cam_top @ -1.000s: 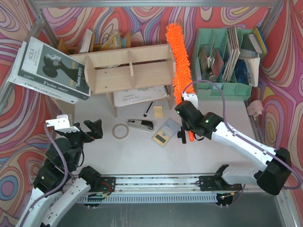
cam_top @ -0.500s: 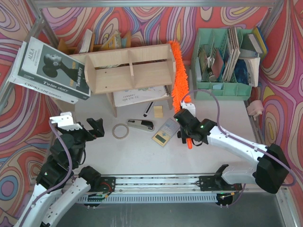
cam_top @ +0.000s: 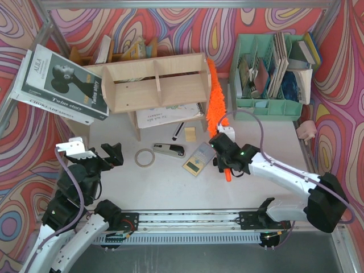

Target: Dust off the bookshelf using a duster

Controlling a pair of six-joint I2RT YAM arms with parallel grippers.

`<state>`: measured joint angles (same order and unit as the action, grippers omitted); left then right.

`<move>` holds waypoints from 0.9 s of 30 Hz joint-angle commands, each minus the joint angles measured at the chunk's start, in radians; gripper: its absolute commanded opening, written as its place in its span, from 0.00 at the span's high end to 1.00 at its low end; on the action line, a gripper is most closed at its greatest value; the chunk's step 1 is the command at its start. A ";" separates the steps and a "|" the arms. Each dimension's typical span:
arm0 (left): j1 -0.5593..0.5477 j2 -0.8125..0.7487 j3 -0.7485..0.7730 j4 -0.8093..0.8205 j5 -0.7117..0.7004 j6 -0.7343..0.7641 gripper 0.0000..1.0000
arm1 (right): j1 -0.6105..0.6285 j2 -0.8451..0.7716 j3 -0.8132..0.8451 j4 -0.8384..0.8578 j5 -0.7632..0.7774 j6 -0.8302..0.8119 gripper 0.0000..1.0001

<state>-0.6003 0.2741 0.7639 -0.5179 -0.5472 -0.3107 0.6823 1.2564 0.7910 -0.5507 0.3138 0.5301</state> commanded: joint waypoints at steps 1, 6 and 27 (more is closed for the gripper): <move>0.007 -0.013 -0.012 0.018 -0.018 -0.010 0.02 | 0.005 -0.071 0.147 0.006 0.102 -0.055 1.00; 0.006 -0.019 -0.014 0.015 -0.028 -0.014 0.02 | 0.006 -0.090 0.229 -0.026 0.138 -0.080 1.00; 0.008 -0.005 -0.015 0.021 -0.025 -0.012 0.02 | 0.005 -0.041 -0.054 0.099 0.026 0.033 1.00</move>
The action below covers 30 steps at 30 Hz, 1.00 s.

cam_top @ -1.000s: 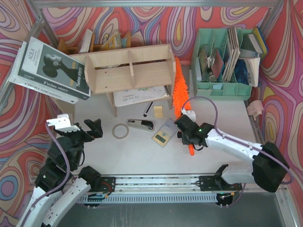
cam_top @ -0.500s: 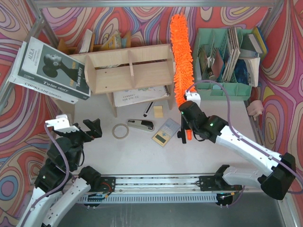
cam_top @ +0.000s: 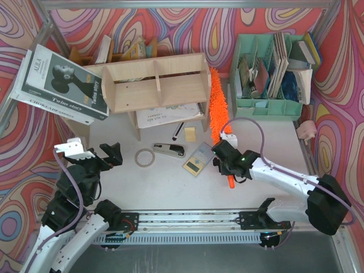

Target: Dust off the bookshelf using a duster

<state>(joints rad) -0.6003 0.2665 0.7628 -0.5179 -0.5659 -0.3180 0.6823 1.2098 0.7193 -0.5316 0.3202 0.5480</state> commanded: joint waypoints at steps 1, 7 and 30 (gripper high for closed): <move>0.008 0.004 -0.014 0.022 -0.007 -0.004 0.02 | 0.006 0.007 0.034 0.072 0.028 0.008 1.00; 0.008 0.011 -0.014 0.022 -0.007 -0.004 0.02 | 0.006 -0.039 0.170 -0.007 0.092 -0.062 1.00; 0.017 0.019 -0.015 0.025 0.000 -0.006 0.02 | 0.006 0.028 0.015 0.115 -0.056 0.040 1.00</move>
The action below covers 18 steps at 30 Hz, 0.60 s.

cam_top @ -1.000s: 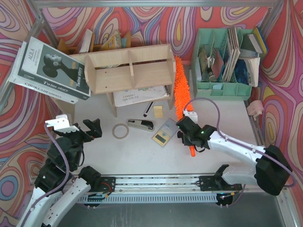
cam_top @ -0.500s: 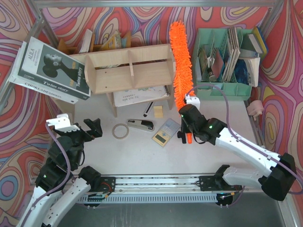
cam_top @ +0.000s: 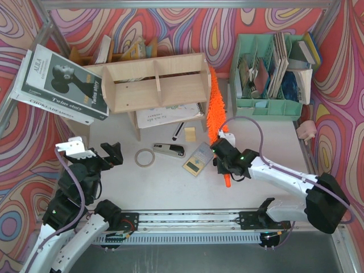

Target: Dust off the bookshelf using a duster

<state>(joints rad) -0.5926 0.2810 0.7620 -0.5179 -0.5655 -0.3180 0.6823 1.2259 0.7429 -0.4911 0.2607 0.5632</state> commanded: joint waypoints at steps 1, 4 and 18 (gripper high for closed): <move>0.010 0.004 -0.014 0.025 0.001 -0.006 0.02 | 0.006 0.015 0.001 0.069 0.012 0.022 1.00; 0.011 0.007 -0.014 0.027 0.003 -0.005 0.02 | 0.006 0.001 0.060 0.036 0.050 -0.007 1.00; 0.012 0.007 -0.015 0.024 0.002 -0.007 0.02 | 0.006 -0.087 0.189 -0.038 0.056 -0.031 1.00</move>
<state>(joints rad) -0.5880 0.2836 0.7620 -0.5179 -0.5652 -0.3180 0.6823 1.1275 0.9573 -0.5404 0.3172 0.5308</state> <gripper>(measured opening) 0.984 0.330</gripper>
